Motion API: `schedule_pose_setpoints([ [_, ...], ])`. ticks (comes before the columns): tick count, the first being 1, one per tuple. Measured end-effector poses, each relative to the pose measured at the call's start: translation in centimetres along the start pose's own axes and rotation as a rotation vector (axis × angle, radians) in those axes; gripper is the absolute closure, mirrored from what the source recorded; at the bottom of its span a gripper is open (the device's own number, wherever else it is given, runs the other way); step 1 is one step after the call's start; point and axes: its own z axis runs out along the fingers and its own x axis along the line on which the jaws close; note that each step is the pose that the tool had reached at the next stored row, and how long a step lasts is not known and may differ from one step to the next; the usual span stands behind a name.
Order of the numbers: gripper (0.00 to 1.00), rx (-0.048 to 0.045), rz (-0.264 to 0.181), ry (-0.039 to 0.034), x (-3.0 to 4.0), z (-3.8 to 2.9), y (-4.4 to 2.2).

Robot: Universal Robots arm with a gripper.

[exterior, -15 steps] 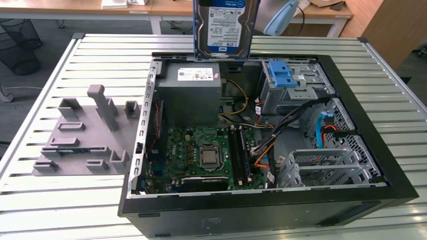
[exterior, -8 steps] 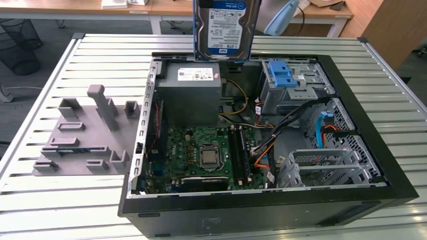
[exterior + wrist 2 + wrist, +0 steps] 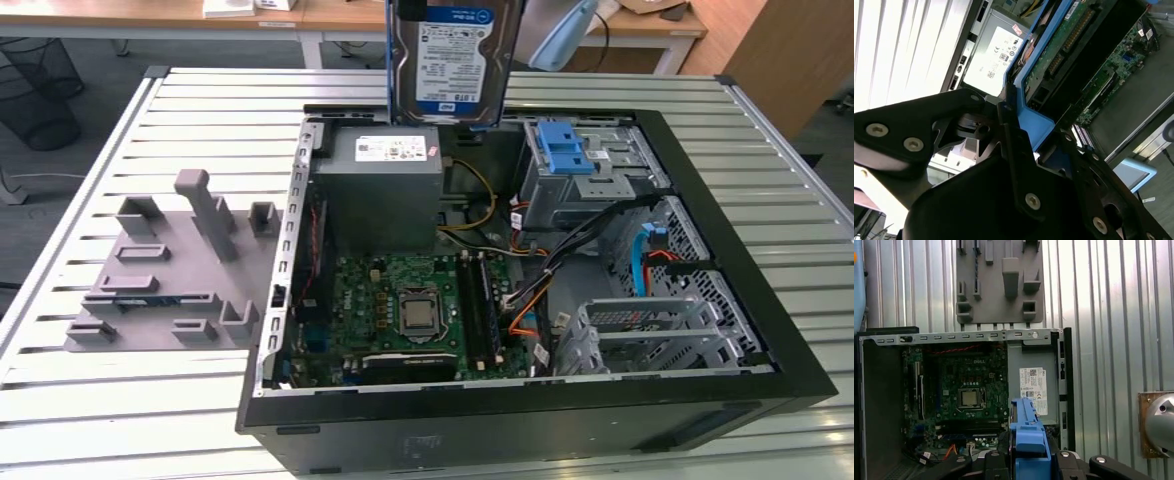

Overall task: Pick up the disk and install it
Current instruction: 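Pick up the disk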

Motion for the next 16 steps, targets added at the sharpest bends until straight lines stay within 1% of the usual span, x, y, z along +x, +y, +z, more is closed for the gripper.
schedule_pose_setpoints([
  [4,0.63,-0.0001,0.0,0.0001,0.81,0.01,-0.06],
  [7,0.63,-0.0001,0.0,0.0002,1.82,0.06,-0.12],
  [12,0.63,0.0,0.0,0.0,3.84,0.21,-0.26],
  [14,0.63,0.0002,0.0,-0.0002,4.33,0.27,-0.3],
  [16,0.63,0.003,-0.001,-0.0015,4.64,0.34,-0.32],
])
